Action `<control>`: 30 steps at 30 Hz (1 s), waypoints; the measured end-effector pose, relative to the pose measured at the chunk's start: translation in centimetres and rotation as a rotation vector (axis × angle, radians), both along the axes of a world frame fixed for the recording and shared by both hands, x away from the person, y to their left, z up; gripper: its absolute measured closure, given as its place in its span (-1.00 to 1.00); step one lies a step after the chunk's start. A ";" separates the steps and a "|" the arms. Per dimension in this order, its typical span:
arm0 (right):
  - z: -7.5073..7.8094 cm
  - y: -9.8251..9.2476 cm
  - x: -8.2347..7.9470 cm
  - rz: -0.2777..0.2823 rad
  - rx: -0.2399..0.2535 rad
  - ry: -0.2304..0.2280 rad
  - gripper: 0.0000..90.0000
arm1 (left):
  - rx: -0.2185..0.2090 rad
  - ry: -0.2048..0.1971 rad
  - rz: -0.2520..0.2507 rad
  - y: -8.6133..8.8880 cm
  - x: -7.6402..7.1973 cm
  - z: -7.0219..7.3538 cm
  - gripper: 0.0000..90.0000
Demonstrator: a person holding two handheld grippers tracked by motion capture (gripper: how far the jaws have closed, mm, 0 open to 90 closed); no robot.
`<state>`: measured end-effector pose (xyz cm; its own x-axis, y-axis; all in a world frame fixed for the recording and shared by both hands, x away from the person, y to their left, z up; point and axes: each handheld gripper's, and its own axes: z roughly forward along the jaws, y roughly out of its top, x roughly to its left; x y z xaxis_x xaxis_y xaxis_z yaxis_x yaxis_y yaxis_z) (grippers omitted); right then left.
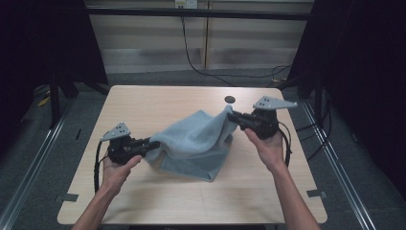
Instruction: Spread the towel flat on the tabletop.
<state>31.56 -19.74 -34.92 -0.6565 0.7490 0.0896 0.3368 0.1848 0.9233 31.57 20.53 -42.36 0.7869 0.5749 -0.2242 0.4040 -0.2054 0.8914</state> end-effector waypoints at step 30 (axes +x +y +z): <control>-8.2 -3.2 -5.2 0.004 -0.039 0.205 0.15 | 0.019 0.121 0.031 -2.0 1.1 -3.7 -0.27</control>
<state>26.33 -22.89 -43.13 -0.6304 0.7518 0.1932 0.5165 0.2204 0.8274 32.64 18.51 -46.03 0.7364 0.6036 -0.3057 0.5152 -0.2072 0.8317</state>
